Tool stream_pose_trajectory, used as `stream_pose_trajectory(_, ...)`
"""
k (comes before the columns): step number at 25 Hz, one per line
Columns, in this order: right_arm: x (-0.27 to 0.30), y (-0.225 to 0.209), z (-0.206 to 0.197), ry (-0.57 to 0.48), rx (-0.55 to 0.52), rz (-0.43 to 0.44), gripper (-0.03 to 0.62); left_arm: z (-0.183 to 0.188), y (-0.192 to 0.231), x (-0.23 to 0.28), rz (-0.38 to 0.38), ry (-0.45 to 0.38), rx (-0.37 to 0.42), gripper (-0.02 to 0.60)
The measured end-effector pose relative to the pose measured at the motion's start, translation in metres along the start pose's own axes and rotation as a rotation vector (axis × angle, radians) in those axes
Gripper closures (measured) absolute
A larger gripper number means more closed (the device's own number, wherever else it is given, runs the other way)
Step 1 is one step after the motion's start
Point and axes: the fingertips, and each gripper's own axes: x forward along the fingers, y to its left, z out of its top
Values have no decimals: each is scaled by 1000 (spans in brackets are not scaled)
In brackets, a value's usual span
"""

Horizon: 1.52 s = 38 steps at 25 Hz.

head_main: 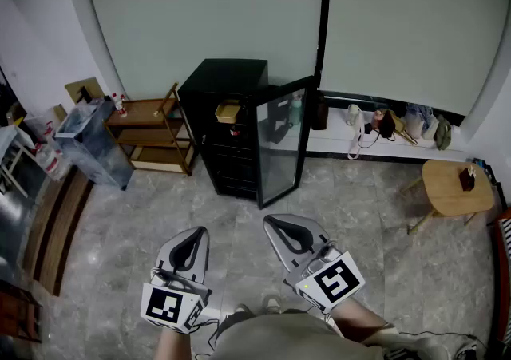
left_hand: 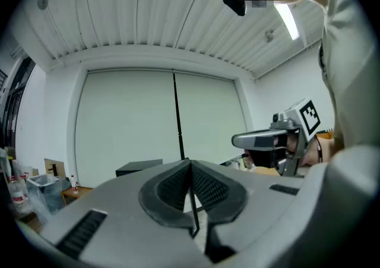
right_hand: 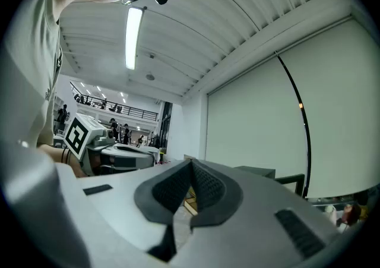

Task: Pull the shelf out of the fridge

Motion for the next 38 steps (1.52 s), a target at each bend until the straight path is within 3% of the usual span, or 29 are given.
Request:
stream_pose_trajectory(18,-4,-29,-17,25,46,45,599,-6,-13,28,23,20,-1,575)
stream_pose_trajectory(32,20,-51,-29,-2,67,91,599,-9,3,54,65,33,33,575)
stream_pose_trajectory(38,31,-60,-44,-5,73,76,599,-13,13,74,70,-3,56,575)
